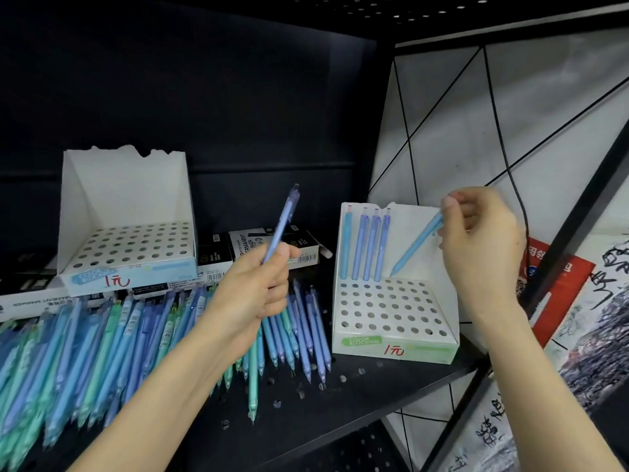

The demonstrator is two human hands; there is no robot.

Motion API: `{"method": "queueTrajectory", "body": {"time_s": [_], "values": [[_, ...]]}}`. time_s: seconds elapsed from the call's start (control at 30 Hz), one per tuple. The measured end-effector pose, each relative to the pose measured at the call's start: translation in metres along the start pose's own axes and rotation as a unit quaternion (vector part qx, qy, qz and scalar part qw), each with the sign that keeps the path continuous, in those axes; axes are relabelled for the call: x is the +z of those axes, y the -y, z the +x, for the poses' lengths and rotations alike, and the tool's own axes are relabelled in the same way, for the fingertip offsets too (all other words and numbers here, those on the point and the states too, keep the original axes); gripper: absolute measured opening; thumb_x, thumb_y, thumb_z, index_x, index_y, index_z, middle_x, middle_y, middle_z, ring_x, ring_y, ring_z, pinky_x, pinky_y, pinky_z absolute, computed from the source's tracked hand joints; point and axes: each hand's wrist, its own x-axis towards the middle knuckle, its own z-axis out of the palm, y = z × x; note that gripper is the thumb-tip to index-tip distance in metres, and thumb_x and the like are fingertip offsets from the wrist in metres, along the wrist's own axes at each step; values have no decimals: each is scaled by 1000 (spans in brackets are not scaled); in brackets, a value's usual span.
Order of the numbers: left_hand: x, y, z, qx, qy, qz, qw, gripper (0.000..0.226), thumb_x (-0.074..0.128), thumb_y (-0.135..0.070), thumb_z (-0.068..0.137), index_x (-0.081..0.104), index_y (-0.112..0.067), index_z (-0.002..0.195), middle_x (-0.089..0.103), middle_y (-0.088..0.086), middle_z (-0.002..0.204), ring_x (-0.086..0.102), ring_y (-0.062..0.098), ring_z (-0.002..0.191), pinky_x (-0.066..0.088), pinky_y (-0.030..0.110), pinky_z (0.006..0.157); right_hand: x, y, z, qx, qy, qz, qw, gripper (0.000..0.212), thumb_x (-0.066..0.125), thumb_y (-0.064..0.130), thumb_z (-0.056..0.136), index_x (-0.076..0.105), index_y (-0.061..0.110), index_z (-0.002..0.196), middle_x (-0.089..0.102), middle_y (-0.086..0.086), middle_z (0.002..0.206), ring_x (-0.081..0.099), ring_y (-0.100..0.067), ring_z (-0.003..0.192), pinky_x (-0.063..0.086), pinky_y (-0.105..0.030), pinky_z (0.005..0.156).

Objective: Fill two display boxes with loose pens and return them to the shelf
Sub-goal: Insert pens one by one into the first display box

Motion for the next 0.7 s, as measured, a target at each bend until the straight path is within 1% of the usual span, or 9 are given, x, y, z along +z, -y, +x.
{"method": "queueTrajectory", "body": {"time_s": [0.1, 0.13, 0.23, 0.3, 0.43, 0.5, 0.57, 0.63, 0.7], "values": [[1, 1, -1, -1, 5, -14, 1000, 36, 39, -35, 96, 58, -6, 103, 26, -7, 53, 19, 5, 41, 18, 15, 33, 8, -5, 1, -17, 19, -49, 998, 19, 50, 21, 95, 60, 7, 105, 60, 2, 84, 56, -13, 74, 44, -27, 66], [1, 1, -1, -3, 5, -23, 1000, 38, 36, -36, 97, 58, -6, 103, 26, -6, 53, 18, 5, 41, 18, 15, 33, 10, -6, 1, -17, 25, -52, 998, 20, 50, 20, 95, 60, 7, 106, 60, 1, 85, 56, -13, 74, 43, -26, 66], [1, 1, -2, -7, 16, -43, 999, 36, 34, -28, 100, 59, -5, 109, 29, -5, 53, 19, 7, 44, 18, 17, 35, 17, -11, -1, -13, 50, -49, 997, 21, 51, 20, 95, 60, 5, 107, 63, -3, 88, 59, -16, 77, 48, -31, 69], [2, 1, -2, -2, 32, -41, 999, 32, 34, -23, 100, 59, -7, 111, 32, -4, 55, 23, 8, 45, 20, 18, 38, 22, -13, -1, -9, 70, -55, 996, 21, 52, 21, 94, 61, 5, 106, 66, -6, 89, 60, -19, 76, 49, -34, 70], [3, 4, -2, 17, 60, 17, 998, 28, 37, -19, 99, 61, -14, 111, 36, -5, 59, 31, 7, 49, 26, 17, 42, 28, -16, 4, 6, 86, -66, 994, 20, 56, 20, 92, 64, 5, 102, 66, -8, 86, 60, -21, 75, 47, -31, 69], [4, 6, -2, 28, 73, 50, 996, 27, 39, -18, 98, 62, -16, 111, 38, -6, 60, 32, 6, 50, 26, 17, 43, 32, -16, 5, 22, 121, -70, 990, 19, 58, 21, 91, 65, 8, 103, 63, -4, 82, 61, -21, 75, 46, -29, 68], [6, 9, -3, 30, 83, 71, 994, 27, 40, -18, 97, 64, -19, 110, 39, -6, 61, 34, 5, 51, 26, 16, 44, 36, -16, 3, 34, 152, -76, 985, 20, 59, 22, 90, 64, 10, 106, 61, -1, 82, 61, -20, 76, 47, -30, 69], [7, 11, -4, 31, 90, 93, 991, 26, 42, -19, 97, 65, -24, 109, 40, -5, 62, 36, 4, 52, 28, 15, 45, 36, -13, -1, 29, 141, -107, 984, 23, 58, 24, 90, 62, 12, 110, 62, 0, 83, 59, -18, 76, 46, -29, 70], [8, 12, -5, 40, 98, 118, 987, 25, 44, -21, 96, 65, -28, 109, 41, -6, 62, 37, 4, 53, 31, 15, 46, 28, -4, -10, -3, 91, -120, 989, 26, 55, 29, 92, 61, 14, 112, 64, 3, 83, 57, -13, 70, 45, -28, 68]]}}
